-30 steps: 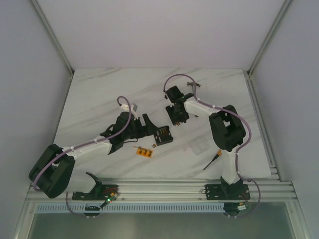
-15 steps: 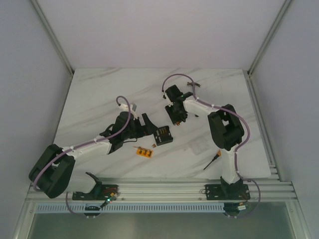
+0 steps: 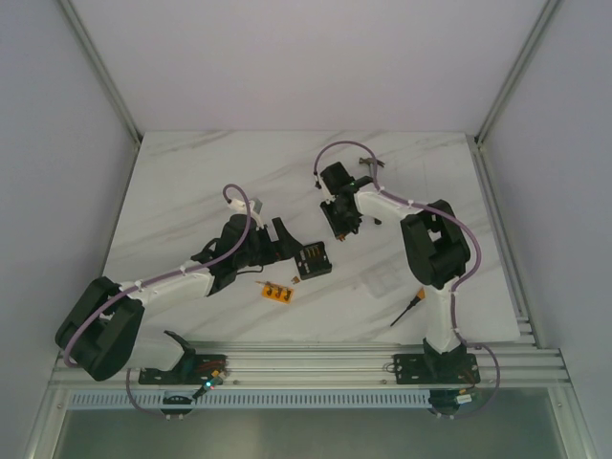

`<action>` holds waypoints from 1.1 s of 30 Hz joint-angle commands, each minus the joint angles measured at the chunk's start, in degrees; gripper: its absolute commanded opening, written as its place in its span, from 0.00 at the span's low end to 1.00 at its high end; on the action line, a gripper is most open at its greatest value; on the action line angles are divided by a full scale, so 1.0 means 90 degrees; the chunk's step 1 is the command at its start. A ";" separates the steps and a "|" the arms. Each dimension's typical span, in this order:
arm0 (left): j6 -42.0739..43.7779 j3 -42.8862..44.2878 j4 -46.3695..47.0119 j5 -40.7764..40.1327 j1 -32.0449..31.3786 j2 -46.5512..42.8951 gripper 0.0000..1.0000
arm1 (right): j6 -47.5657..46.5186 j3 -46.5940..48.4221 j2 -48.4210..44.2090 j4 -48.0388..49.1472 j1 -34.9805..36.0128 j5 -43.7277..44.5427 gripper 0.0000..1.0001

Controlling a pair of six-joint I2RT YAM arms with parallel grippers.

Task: Snap on the fuse box
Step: Pick up the fuse from the center of the board.

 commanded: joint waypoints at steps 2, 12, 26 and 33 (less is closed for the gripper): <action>0.0090 0.0065 -0.0048 0.0049 0.0013 -0.0069 1.00 | -0.0028 -0.0443 0.0276 -0.0236 -0.0028 0.0294 0.30; 0.0107 0.0137 0.0404 0.0085 -0.0156 0.0026 1.00 | 0.0730 -0.0780 -0.0930 0.0334 0.0196 0.0166 0.22; 0.0105 -0.0412 0.2145 -0.0852 -0.0693 -0.0058 0.85 | 0.2269 -0.1434 -0.2674 0.1163 0.0732 0.0188 0.24; 0.0289 -0.0371 0.2908 -0.1053 -0.1013 0.0109 0.73 | 0.2883 -0.1872 -0.3279 0.1602 0.0974 0.0078 0.24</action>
